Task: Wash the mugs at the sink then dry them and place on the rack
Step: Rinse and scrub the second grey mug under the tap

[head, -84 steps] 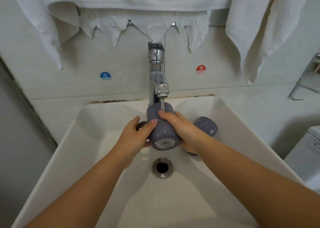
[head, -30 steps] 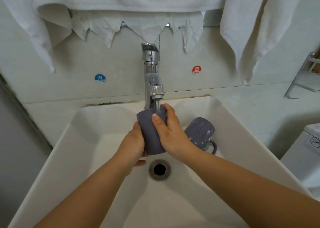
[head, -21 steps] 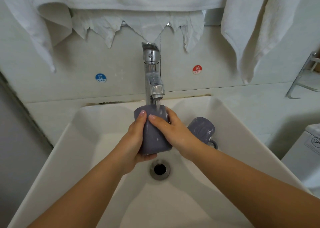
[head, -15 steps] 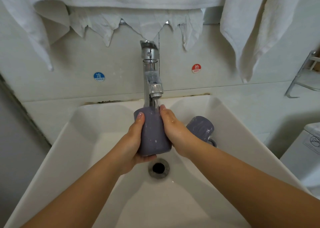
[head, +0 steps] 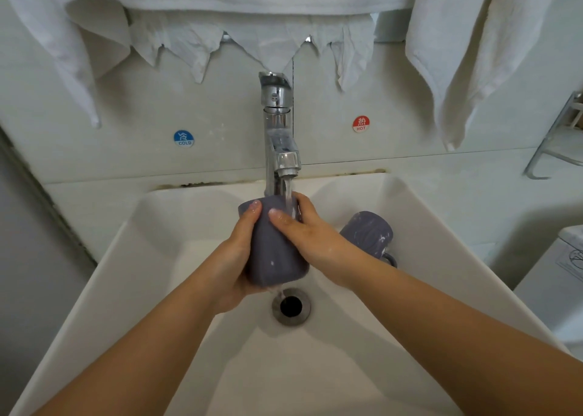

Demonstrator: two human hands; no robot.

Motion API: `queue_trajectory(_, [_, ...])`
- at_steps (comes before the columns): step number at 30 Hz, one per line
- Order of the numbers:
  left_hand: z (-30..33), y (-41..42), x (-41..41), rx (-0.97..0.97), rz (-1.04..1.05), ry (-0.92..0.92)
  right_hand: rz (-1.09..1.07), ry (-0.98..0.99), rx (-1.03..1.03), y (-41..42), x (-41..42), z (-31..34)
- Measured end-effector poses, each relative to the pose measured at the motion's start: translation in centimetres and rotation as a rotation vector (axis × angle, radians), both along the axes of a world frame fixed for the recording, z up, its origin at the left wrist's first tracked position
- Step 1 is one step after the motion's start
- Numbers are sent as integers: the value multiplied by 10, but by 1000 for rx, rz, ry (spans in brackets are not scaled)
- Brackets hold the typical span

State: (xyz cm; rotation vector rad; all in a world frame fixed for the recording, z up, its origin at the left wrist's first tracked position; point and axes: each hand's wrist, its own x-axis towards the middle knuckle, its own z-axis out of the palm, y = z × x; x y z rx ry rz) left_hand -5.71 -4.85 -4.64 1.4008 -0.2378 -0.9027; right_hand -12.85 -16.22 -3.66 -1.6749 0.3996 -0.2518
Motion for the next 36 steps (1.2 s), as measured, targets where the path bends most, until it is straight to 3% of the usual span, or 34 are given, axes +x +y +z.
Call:
queue_trajectory(7, [-2, -2, -4, -24, -26, 43, -110, -52, -33, 2, 1, 0])
queue_trajectory(13, [0, -1, -2, -29, -17, 46, 33, -21, 79, -10, -1, -2])
queue_trajectory(19, [-2, -3, -6, -25, -34, 32, -115, -57, 1, -4, 2, 2])
queue_trajectory(24, [-2, -3, -4, -22, -16, 30, -16, -15, 91, -9, -1, 2])
queue_trajectory(31, [-4, -7, -9, -7, -17, 10, -178, -7, -40, -2, 7, 7])
queue_trajectory(36, [-3, -7, -7, -3, 22, 18, -41, -2, -5, -5, 1, 5])
